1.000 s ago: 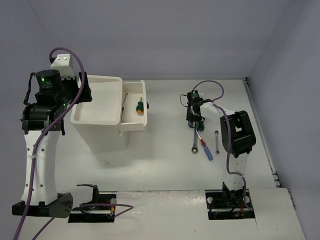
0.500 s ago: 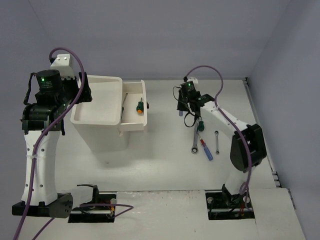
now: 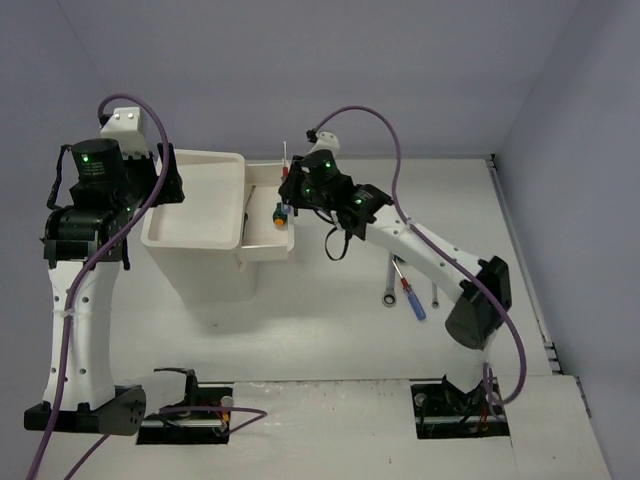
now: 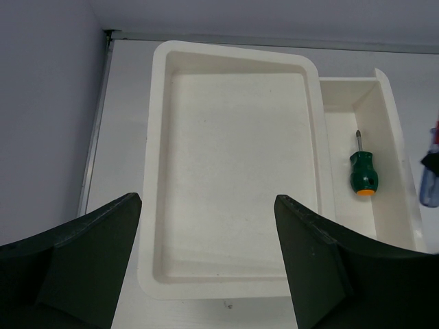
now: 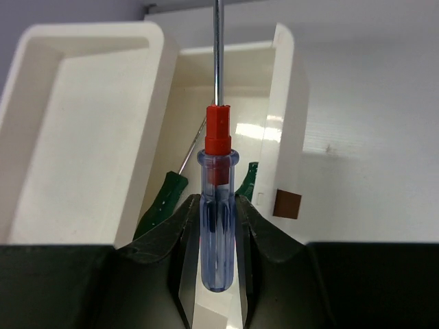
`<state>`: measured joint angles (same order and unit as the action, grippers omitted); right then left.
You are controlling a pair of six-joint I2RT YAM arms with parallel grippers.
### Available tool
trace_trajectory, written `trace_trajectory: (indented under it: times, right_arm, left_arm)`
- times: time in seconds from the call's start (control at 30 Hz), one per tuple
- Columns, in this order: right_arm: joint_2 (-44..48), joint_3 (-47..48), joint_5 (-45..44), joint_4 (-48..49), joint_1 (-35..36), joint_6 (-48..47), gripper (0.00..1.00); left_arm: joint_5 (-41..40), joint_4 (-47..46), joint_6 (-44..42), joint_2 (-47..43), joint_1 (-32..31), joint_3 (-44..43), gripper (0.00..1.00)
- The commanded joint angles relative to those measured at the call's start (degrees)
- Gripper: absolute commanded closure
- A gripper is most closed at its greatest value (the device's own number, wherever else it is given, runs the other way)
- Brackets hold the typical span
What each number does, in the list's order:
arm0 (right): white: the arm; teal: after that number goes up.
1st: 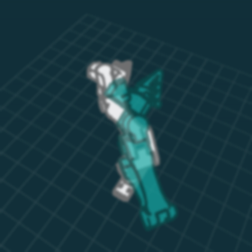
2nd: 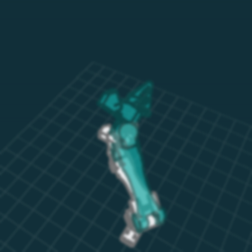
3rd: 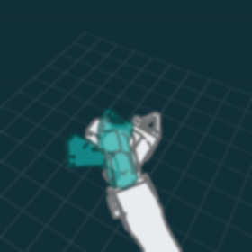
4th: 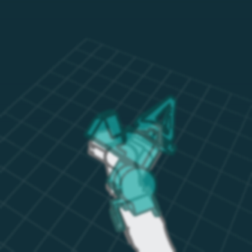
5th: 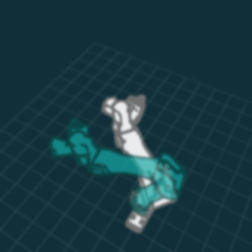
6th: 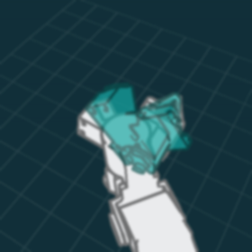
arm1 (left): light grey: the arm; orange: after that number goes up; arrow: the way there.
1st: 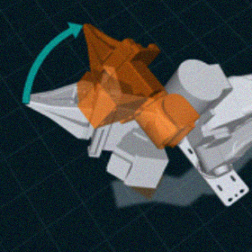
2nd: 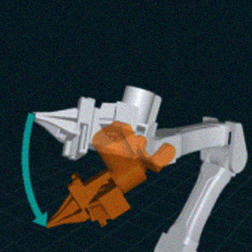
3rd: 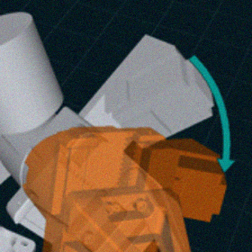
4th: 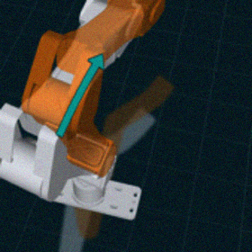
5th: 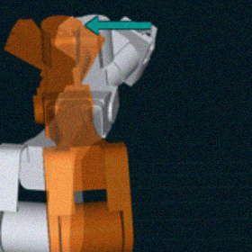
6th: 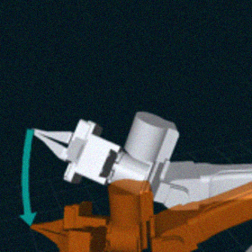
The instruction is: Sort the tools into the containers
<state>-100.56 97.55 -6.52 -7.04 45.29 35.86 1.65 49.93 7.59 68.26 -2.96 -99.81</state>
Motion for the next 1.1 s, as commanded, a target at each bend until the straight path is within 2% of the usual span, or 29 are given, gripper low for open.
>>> trace_trajectory:
  times: [0.0, 0.17, 0.3, 0.43, 0.53, 0.67, 0.73, 0.8, 0.87, 1.07]
  right_arm:
    - [-4.7, 5.7, 0.4, 3.0, 3.1, 2.6, 0.79]
    - [-5.4, 7.6, 0.0, 3.0, 4.0, 1.2, 0.54]
    - [-1.8, 5.6, -3.9, 2.9, 3.8, -1.5, 0.41]
    - [4.6, 0.3, -10.0, 2.5, 2.5, -6.5, 0.4]
    - [10.3, -5.9, -12.0, 0.8, -2.3, -9.0, 0.39]
    - [14.4, -14.0, -9.6, -3.1, -15.3, -11.9, 0.39]
    - [14.8, -18.3, -7.5, -4.4, -19.4, -12.9, 0.39]
    - [14.6, -22.0, -3.5, -4.5, -26.2, -12.9, 0.38]
    - [13.1, -25.6, 2.0, -4.5, -29.9, -12.5, 0.37]
    - [6.2, -28.6, 5.8, -4.3, -33.9, -13.4, 0.37]
  left_arm:
    - [0.2, -2.6, 0.5, -1.4, -0.4, -1.4, 0.25]
    - [0.1, -2.6, 0.3, -1.5, -0.4, -1.4, 0.25]
    - [0.3, -2.6, 0.4, -1.4, -0.5, -1.4, 0.25]
    - [0.2, -2.6, 0.3, -1.4, -0.6, -1.8, 0.25]
    - [0.4, -2.6, 0.5, -1.2, -0.6, -2.0, 0.25]
    - [1.2, -2.6, 0.9, -0.8, -0.7, -1.8, 0.25]
    - [1.2, -2.6, 1.2, -0.8, -0.8, -1.7, 0.25]
    - [1.2, -2.6, 1.2, -0.6, -0.9, -1.8, 0.25]
    - [1.5, -2.6, 1.3, -0.7, -0.9, -1.8, 0.25]
    - [1.0, -2.5, 0.8, -0.9, -1.1, -1.4, 0.25]
